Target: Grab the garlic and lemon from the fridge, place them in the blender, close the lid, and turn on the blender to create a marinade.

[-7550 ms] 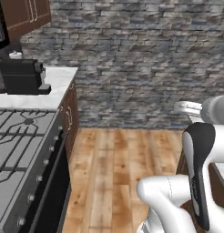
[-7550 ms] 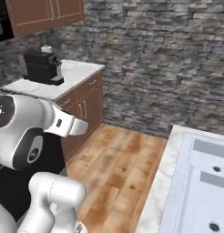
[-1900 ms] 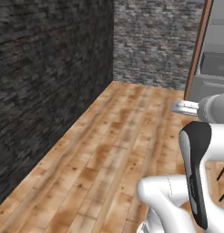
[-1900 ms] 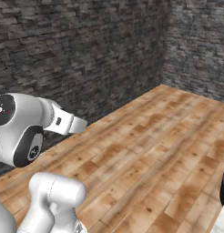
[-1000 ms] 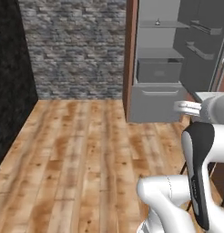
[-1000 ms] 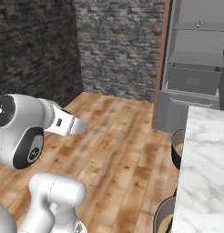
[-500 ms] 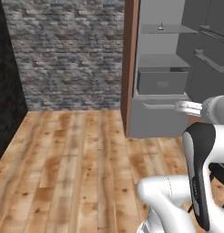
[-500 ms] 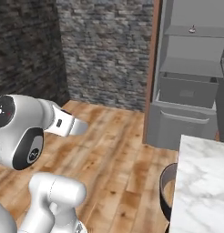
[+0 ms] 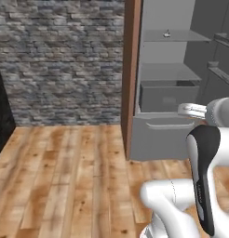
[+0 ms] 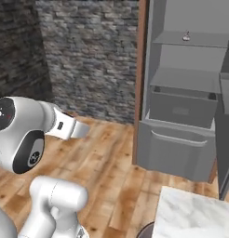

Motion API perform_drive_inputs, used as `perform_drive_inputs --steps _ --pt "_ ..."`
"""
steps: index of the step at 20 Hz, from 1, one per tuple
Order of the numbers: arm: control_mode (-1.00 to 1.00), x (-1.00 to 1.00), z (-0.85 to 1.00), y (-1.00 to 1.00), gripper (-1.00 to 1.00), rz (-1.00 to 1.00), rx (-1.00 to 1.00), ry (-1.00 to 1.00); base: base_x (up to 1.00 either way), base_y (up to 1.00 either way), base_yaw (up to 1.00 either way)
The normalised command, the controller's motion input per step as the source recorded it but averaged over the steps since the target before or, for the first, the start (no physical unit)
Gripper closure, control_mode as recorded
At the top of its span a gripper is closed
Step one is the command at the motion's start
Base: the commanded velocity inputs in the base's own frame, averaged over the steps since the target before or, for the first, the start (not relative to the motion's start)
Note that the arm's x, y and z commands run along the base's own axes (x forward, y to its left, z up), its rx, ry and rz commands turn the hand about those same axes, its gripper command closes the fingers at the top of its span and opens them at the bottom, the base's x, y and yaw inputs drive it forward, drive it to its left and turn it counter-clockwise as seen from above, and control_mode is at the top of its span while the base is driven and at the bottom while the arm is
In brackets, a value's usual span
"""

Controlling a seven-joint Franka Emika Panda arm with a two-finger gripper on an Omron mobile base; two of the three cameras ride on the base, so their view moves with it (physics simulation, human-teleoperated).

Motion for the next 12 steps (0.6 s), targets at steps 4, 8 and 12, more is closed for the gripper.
perform_drive_inputs --steps 4,8,12 --pt "1.0 0.0 0.0 0.0 -1.0 0.0 0.0 0.0 1.0 -0.61 -0.04" --pt "1.0 0.0 0.0 0.0 -1.0 0.0 0.0 0.0 1.0 -0.61 -0.05" --pt "1.0 0.0 0.0 0.0 -1.0 0.0 0.0 0.0 1.0 -0.67 -0.09"
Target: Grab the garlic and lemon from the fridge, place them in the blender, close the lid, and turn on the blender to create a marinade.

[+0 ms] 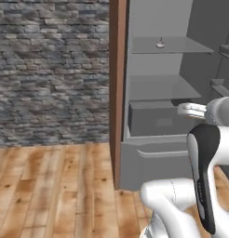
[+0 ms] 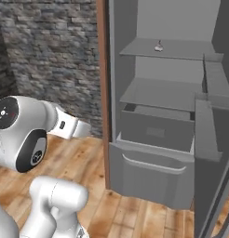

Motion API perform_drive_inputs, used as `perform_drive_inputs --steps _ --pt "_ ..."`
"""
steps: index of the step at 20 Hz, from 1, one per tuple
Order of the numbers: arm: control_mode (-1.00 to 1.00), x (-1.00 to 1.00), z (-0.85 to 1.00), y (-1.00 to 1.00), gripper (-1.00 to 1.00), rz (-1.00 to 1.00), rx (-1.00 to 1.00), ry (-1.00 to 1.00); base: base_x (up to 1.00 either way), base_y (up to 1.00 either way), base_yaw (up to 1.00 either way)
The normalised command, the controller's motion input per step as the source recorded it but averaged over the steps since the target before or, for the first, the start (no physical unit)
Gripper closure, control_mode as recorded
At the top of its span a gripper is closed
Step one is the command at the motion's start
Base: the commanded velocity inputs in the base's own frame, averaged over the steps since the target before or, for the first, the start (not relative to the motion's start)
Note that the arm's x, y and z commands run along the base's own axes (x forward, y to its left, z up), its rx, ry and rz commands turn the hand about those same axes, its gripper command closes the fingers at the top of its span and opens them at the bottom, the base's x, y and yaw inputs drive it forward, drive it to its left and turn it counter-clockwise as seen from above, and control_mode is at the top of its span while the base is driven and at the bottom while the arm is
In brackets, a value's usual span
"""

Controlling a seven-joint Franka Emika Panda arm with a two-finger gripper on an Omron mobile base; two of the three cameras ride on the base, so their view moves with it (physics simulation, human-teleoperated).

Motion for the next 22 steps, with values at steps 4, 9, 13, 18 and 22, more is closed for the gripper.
perform_drive_inputs --steps 4,9,13,18,22 --pt "1.0 0.0 0.0 0.0 -1.0 0.0 0.0 0.0 1.0 -0.57 -0.05" --pt "1.0 0.0 0.0 0.0 -1.0 0.0 0.0 0.0 0.92 -0.25 0.0" --pt "1.0 0.0 0.0 0.0 -1.0 0.0 0.0 0.0 1.0 -0.02 -0.07" --pt "1.0 0.0 0.0 0.0 -1.0 0.0 0.0 0.0 0.68 -0.6 -0.01" --pt "1.0 0.0 0.0 0.0 -1.0 0.0 0.0 0.0 0.14 -0.17 0.0"
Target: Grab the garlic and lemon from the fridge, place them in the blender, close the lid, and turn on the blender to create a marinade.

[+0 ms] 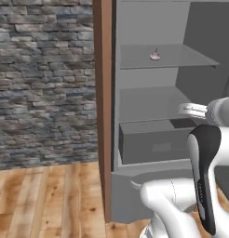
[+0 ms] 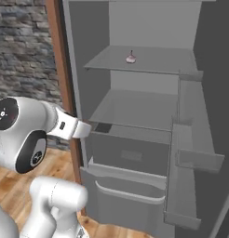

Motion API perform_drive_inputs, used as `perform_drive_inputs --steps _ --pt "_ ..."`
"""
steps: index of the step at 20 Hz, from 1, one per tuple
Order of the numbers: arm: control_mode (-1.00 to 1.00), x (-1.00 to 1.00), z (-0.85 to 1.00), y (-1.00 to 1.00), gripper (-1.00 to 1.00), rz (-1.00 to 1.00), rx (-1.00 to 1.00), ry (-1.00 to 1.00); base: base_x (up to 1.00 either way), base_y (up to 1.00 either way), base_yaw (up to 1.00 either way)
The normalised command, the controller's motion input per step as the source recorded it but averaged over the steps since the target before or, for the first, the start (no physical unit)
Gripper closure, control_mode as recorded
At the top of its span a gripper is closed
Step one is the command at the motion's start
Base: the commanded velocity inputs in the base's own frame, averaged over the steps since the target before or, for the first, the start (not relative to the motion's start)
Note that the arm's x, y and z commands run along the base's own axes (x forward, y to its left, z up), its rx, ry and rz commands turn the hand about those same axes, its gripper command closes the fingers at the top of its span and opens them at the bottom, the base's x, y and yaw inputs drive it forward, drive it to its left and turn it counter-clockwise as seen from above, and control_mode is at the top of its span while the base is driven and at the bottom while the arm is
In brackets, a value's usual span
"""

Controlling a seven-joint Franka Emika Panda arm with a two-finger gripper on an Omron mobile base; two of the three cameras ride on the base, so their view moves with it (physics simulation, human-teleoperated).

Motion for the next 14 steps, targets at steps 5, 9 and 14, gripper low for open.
perform_drive_inputs --steps 5,9,14 --pt "1.0 0.0 0.0 0.0 -1.0 0.0 0.0 0.0 0.55 -0.48 0.02" --pt "1.0 0.0 0.0 0.0 -1.0 0.0 0.0 0.0 0.76 -0.13 0.0" --pt "1.0 0.0 0.0 0.0 -1.0 0.0 0.0 0.0 0.67 -0.12 0.0"
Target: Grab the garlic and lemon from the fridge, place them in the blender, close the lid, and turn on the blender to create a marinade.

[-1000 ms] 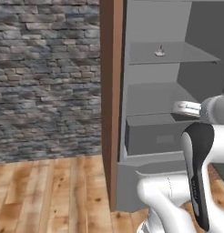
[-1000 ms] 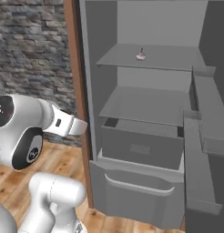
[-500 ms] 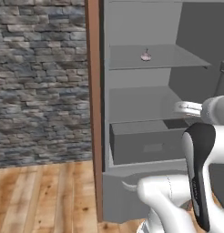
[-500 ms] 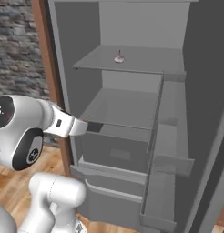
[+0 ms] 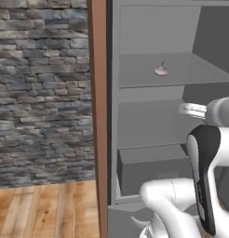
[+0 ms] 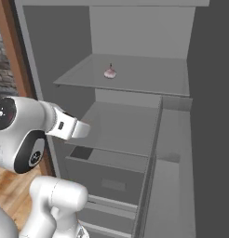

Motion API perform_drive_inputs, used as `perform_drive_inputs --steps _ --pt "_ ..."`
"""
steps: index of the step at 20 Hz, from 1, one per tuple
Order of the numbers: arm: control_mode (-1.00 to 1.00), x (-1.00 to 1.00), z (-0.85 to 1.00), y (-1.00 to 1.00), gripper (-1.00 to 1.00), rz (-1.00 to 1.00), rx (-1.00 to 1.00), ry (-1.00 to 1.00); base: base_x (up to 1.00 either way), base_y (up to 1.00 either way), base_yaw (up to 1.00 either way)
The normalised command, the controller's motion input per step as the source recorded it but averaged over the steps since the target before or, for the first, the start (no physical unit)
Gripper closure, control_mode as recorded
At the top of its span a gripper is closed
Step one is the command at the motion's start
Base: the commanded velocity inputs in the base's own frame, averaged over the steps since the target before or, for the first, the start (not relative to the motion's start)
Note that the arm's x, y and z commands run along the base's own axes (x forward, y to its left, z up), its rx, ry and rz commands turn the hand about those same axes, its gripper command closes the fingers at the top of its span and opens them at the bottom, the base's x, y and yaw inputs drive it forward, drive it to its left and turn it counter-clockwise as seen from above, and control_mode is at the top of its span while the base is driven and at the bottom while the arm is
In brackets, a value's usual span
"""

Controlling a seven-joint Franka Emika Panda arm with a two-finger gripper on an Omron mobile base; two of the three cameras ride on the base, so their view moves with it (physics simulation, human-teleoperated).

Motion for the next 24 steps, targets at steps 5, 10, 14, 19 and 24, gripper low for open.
perform_drive_inputs --steps 5,10,14,19,24 --pt "1.0 0.0 0.0 0.0 -1.0 0.0 0.0 0.0 0.12 -0.2 0.02" --pt "-1.0 0.0 0.07 0.0 -1.0 0.0 0.0 0.0 0.0 0.0 0.0" --pt "-1.0 0.0 0.48 0.0 -1.0 0.0 -0.01 0.02 0.0 0.0 0.0" --pt "-1.0 -0.11 0.8 -0.07 -1.0 0.01 0.0 0.1 0.0 0.0 0.0" --pt "-1.0 -0.11 0.61 0.0 -1.0 0.24 0.0 0.02 0.0 0.0 0.0"
